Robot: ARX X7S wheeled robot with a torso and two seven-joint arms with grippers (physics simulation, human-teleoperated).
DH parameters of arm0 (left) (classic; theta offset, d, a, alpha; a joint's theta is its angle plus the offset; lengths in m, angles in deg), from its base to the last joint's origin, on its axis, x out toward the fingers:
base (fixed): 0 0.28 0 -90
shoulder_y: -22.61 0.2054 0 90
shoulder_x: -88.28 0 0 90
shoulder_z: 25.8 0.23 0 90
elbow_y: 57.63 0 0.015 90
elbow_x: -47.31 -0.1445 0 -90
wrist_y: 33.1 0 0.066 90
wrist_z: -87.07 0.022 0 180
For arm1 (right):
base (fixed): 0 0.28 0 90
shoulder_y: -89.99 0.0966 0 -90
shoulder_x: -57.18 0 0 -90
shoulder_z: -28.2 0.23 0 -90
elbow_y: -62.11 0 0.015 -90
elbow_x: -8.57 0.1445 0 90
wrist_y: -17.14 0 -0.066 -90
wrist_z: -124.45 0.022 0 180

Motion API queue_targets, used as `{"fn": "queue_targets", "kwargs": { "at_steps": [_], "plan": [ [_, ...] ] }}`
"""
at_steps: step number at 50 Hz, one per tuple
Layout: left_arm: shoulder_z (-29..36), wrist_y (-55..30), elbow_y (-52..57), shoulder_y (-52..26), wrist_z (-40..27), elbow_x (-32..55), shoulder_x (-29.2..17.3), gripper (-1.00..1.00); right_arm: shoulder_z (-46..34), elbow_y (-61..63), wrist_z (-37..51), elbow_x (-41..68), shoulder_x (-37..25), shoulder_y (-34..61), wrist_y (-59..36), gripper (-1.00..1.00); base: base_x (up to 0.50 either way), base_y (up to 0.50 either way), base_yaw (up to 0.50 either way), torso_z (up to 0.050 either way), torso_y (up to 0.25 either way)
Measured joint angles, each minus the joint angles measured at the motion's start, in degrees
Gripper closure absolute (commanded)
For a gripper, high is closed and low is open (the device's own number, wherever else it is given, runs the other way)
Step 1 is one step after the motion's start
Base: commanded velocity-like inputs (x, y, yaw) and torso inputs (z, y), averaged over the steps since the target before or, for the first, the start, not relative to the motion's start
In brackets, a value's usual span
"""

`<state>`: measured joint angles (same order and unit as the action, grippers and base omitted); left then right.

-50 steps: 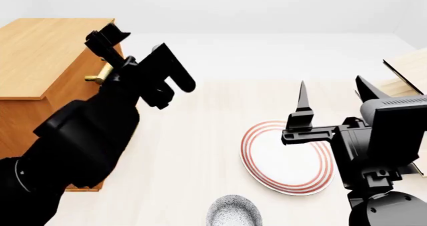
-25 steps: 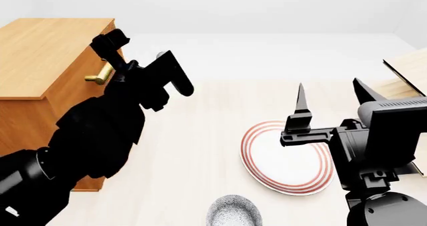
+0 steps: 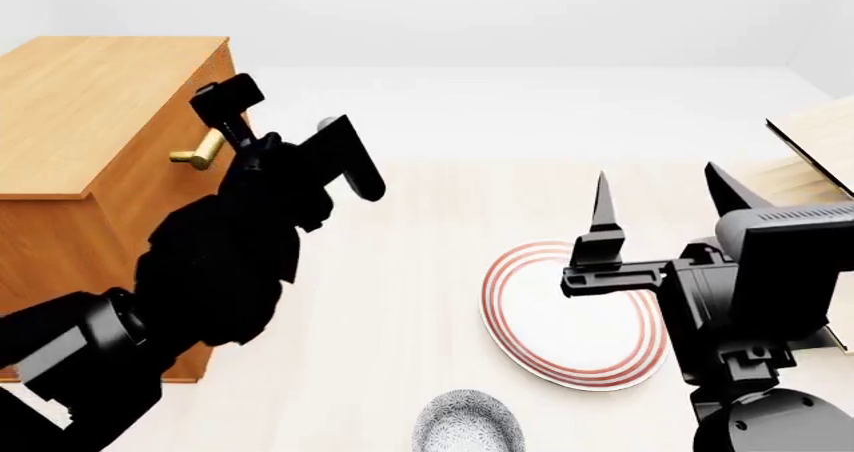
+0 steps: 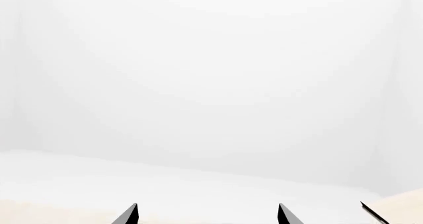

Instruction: Open the top drawer of the cabinet and put the bowl in it.

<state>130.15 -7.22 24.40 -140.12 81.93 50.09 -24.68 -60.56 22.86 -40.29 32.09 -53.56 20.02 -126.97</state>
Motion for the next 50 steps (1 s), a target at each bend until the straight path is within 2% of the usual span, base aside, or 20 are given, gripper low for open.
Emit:
{"fn": "queue_targets", "kwargs": {
  "at_steps": [50],
  "plan": [
    [4.24,3.04,-15.14,-2.43,0.81,-2.33,3.99,-1.0,0.6,-1.48,0.22,1.36,-0.39,-1.51,2.8,-1.0,0.0,0.0,0.0,0.0,0.0]
  ]
}}
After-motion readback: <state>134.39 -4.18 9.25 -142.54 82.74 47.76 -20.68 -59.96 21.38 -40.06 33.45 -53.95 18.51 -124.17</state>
